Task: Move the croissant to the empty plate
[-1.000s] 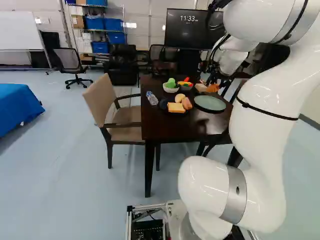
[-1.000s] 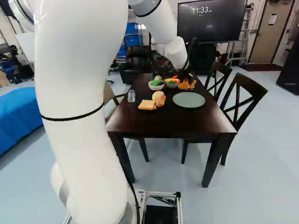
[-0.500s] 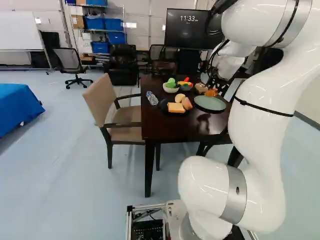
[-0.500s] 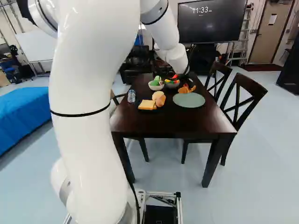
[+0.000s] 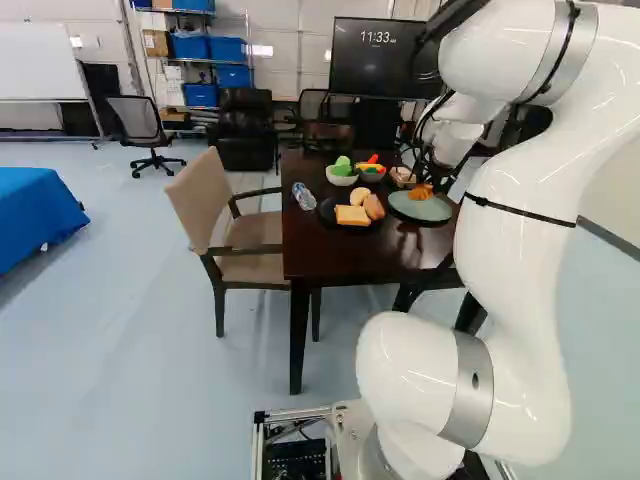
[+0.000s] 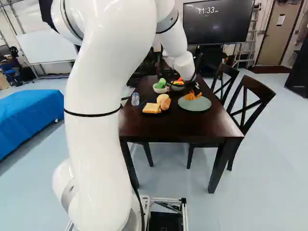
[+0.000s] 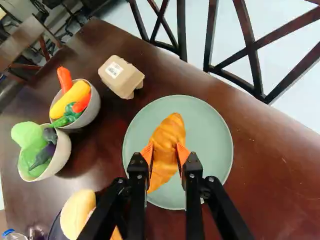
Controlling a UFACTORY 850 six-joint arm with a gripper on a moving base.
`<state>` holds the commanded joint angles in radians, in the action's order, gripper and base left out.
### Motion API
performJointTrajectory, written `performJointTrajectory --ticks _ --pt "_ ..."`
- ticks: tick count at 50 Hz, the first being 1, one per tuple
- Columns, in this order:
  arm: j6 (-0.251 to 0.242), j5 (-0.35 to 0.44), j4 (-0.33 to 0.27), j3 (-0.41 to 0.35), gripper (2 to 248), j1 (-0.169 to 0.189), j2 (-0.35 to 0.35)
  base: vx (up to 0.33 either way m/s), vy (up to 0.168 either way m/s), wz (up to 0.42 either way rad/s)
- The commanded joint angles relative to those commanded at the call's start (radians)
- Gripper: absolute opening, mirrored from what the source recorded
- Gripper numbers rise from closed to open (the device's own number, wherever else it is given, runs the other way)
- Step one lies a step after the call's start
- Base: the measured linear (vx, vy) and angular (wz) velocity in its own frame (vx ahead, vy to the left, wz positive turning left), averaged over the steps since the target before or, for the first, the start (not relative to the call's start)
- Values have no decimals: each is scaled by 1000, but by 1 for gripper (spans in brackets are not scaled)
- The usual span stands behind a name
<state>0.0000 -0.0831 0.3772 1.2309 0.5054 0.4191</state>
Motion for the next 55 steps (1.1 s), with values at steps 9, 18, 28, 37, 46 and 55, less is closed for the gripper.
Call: performJointTrajectory --ticks 9,18,28,37,46,55 --pt "0 0 0 3 84 0 21 0 0 0" --pt "0 0 0 7 84 0 42 0 0 0" --pt "0 0 0 12 84 0 63 0 0 0" --pt "0 0 0 12 110 0 63 0 0 0" --pt "0 0 0 12 179 0 63 0 0 0" --pt "0 0 0 12 215 0 63 0 0 0"
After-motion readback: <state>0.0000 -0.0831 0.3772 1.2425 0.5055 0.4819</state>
